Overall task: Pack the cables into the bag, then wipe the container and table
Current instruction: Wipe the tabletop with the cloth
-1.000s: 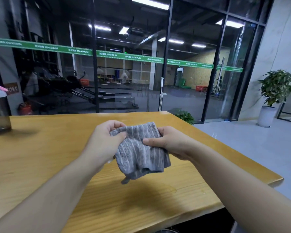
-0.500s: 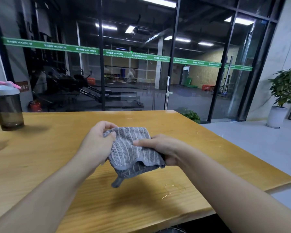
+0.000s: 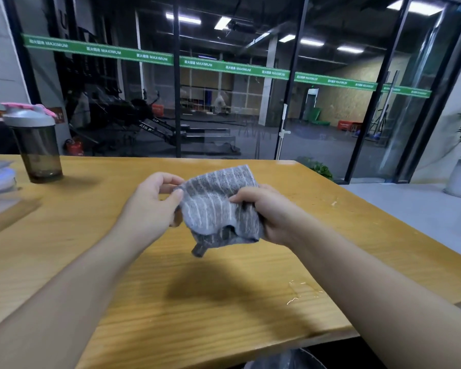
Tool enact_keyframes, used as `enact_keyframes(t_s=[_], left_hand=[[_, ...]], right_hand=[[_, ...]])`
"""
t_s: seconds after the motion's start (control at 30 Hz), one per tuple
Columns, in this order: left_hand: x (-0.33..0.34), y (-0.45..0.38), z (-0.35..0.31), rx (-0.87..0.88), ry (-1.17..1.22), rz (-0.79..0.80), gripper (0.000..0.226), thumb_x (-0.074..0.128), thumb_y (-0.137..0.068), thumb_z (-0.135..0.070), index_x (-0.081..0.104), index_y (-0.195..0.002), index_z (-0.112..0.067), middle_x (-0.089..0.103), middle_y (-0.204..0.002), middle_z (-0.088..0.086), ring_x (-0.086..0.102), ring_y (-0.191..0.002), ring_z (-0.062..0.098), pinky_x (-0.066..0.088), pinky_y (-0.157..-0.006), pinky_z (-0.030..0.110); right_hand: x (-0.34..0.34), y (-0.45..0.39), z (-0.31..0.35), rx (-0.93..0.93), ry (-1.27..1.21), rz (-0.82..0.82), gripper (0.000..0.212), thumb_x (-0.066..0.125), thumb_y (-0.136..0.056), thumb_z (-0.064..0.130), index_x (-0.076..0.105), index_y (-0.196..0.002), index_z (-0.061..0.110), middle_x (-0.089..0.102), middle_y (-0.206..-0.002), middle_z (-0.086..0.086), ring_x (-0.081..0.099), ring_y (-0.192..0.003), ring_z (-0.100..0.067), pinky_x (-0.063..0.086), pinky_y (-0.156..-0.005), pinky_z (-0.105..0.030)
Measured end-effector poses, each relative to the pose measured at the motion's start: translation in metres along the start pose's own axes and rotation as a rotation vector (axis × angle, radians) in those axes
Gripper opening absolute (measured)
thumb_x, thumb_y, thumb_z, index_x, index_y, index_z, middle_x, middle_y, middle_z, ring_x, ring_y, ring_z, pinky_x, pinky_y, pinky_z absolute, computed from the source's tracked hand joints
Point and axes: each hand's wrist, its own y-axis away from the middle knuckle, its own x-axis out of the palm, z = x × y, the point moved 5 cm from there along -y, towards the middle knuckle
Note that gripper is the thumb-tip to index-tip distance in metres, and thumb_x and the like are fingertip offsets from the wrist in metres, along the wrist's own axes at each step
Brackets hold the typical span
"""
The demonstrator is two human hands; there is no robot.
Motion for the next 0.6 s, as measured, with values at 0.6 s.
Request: enact_keyframes(t_s=[0.6], left_hand=[[0.003,0.048,0.001,0.325,-0.498,0.249,0.021,0.051,-0.092,-0.031,0.052,-0.112,-0.035,0.049,-0.113,-0.019,0.046,-0.109,0.002,0.036,-0.087,0.022]], right_hand=[[-0.096,0.060,-0.021,-0.237,-0.223,-0.601,0.023,0.050,-0.097,0.033,0.055,-0.112,0.017,0.068,-0.110,-0.012,0.067,-0.092,-0.030,0.047,-0.092,-0.059]])
